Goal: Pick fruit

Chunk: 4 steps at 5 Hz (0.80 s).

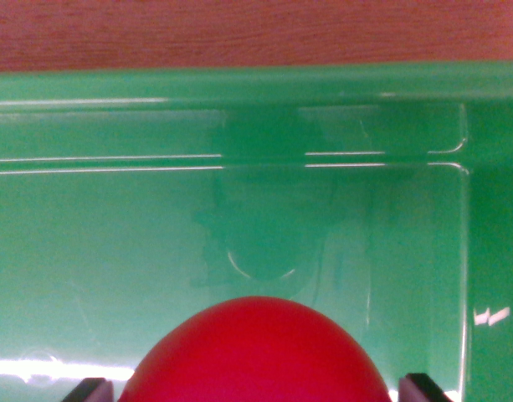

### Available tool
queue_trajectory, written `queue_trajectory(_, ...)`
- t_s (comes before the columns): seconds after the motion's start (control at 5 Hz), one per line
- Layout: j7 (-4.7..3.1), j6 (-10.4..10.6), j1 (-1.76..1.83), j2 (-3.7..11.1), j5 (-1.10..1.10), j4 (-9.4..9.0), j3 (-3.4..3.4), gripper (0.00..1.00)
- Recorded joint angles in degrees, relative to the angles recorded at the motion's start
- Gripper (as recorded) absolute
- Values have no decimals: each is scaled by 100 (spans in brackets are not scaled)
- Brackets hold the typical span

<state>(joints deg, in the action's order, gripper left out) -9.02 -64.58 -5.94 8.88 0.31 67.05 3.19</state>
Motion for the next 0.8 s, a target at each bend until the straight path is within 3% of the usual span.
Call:
queue_trajectory(0.2, 3, -275, 2, -80, -5, 196, 2, 100)
queue_trajectory(0.4, 3, -275, 2, -80, -5, 196, 2, 100)
queue_trajectory(0.6, 6, -533, 4, -154, -10, 379, 3, 100)
queue_trajectory(0.8, 6, -533, 4, -154, -10, 379, 3, 100)
